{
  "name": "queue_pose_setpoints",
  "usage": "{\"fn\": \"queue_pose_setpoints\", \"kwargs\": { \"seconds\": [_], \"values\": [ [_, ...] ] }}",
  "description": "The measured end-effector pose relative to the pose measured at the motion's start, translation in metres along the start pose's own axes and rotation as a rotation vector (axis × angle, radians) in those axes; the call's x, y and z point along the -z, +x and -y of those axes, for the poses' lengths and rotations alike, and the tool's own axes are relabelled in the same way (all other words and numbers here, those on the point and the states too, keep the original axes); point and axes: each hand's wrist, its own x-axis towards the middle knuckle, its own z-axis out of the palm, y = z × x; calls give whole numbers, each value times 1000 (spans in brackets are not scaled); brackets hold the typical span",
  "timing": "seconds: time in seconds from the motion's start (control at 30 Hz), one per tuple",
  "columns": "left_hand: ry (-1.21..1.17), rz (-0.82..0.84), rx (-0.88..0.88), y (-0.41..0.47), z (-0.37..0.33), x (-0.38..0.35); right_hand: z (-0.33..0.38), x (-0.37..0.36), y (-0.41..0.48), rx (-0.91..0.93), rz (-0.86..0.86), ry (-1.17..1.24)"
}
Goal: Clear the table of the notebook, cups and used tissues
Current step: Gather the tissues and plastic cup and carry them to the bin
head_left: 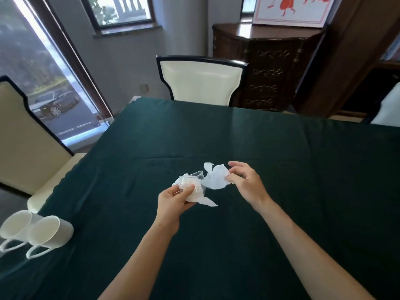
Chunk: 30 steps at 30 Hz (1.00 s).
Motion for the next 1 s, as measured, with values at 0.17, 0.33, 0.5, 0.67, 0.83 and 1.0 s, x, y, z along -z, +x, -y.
{"fn": "queue_pose_setpoints", "kwargs": {
  "seconds": [0.17, 0.33, 0.5, 0.67, 0.83, 1.0],
  "values": [
    [3, 20, -24, -41, -4, -10, 37, 10, -71, -16, 87, 333],
    [35, 172, -36, -93, 3, -18, 41, 1, -146, 47, -45, 174],
    [15, 332, -10, -144, 19, -16, 38, -13, -224, 64, -221, 58],
    [7, 502, 8, -189, 37, -26, 32, -10, -282, 43, -422, -5],
    [22, 659, 21, -229, 50, -46, 27, 12, -332, 29, -541, 4],
    [95, 791, 28, -269, 62, -83, 20, 50, -378, 52, -631, -205]
  ]
}}
